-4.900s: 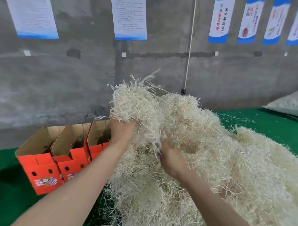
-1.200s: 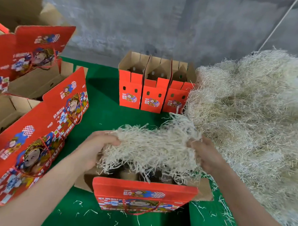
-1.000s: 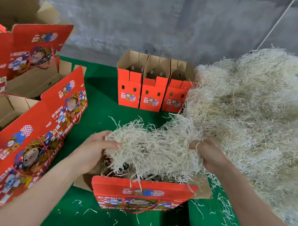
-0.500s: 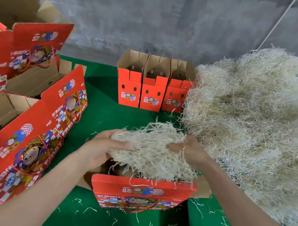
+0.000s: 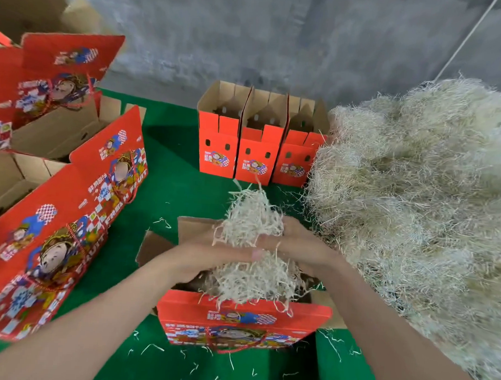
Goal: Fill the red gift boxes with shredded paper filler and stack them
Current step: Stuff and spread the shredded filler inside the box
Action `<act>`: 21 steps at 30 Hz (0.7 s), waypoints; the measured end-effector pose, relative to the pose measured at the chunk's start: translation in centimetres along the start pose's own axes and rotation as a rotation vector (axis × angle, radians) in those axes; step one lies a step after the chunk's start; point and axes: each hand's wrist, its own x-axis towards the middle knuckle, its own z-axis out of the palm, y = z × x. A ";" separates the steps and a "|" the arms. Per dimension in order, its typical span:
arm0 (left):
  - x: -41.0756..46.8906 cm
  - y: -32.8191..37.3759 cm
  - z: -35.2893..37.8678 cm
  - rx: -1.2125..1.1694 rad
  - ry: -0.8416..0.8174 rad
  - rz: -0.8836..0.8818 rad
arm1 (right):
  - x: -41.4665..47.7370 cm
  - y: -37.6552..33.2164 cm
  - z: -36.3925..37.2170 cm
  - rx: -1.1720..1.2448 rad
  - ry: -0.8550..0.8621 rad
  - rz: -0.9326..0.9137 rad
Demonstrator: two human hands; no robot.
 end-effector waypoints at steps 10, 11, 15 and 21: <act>0.9 -1.1 -2.5 -0.175 0.354 -0.061 | -0.4 2.3 -1.4 -0.003 0.069 0.036; 0.8 -1.0 -3.2 -0.172 0.411 -0.078 | -0.7 2.4 -2.1 -0.004 0.131 0.038; 0.0 -0.7 -5.0 -0.109 0.431 -0.094 | -2.2 2.6 -4.8 0.140 0.252 0.006; 0.4 -0.6 -1.8 0.037 0.067 -0.155 | -0.4 1.7 0.1 -0.071 0.051 -0.019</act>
